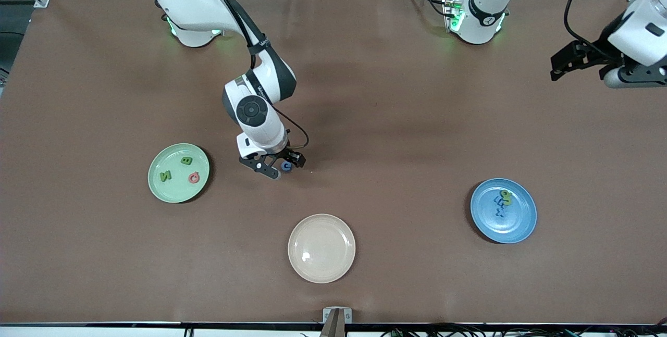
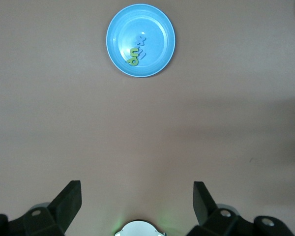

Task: Sort upper and lower case letters into plates
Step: 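Grasp the blue C with the right gripper while the left withdraws, then carry the blue C to the green plate and open the right gripper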

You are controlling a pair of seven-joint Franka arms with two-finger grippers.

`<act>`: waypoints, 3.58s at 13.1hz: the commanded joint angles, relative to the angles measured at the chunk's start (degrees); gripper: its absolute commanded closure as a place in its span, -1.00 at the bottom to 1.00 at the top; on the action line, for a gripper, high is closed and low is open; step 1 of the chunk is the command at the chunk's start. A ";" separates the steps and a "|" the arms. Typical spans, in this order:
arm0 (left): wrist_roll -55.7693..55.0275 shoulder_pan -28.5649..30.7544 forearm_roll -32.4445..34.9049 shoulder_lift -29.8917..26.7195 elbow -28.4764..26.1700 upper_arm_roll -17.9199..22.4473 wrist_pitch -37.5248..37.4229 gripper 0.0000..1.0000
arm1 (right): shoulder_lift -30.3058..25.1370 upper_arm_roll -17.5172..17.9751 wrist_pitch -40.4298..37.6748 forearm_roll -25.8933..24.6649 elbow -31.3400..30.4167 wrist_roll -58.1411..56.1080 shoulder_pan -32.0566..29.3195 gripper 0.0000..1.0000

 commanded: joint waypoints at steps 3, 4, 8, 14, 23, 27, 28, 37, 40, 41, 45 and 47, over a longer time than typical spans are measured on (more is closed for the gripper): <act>0.34 -0.02 -0.27 -0.84 -1.97 -0.35 3.18 -1.00 | 2.27 -0.76 1.68 -0.39 1.12 1.52 0.84 -0.61; 0.34 -0.02 -0.18 -0.93 -1.88 -0.35 3.18 -1.00 | 2.36 -0.76 1.78 -0.48 1.12 1.61 0.85 -0.52; 0.34 0.42 -0.27 -0.93 -1.88 -0.26 3.18 -1.00 | 3.06 -0.76 1.86 -0.75 1.12 1.87 0.85 -0.33; 0.34 0.86 -0.36 -0.75 -1.70 0.44 3.54 -1.00 | 3.51 -0.84 2.57 -0.83 1.29 1.79 0.85 0.00; 0.34 1.56 -0.27 -0.75 -2.05 0.36 3.45 -1.00 | 2.89 -1.37 1.34 -1.71 2.35 0.48 -0.47 0.99; 0.42 1.56 -0.27 -0.75 -2.05 0.36 3.45 -1.00 | -1.75 -1.37 -6.55 -1.63 1.38 -11.71 -7.31 1.00; 0.34 1.56 -0.27 -0.75 -2.14 0.36 3.45 -1.00 | -3.86 -1.37 -7.88 -1.63 0.08 -16.19 -9.68 1.00; 0.69 1.47 -0.27 -0.67 -2.14 0.27 3.45 -1.00 | -8.19 -1.28 -4.04 -1.63 -8.45 -53.48 -30.17 1.00; 0.69 1.56 -0.27 -0.67 -2.32 0.27 3.45 -1.00 | -7.66 -1.28 0.19 -1.63 -9.96 -55.60 -31.23 0.99; 0.69 1.56 -0.27 -0.67 -2.32 0.27 3.45 -1.00 | -6.87 -1.28 0.63 -1.63 -9.96 -55.52 -31.23 0.99; 0.69 1.56 -0.27 -0.40 -2.32 0.27 3.45 -1.00 | -6.43 -1.28 0.72 -1.54 -9.96 -55.52 -31.15 0.94; 0.69 1.56 -0.27 -0.40 -2.32 0.27 3.45 -1.00 | -6.43 -1.28 0.63 -1.54 -9.87 -55.60 -31.15 0.01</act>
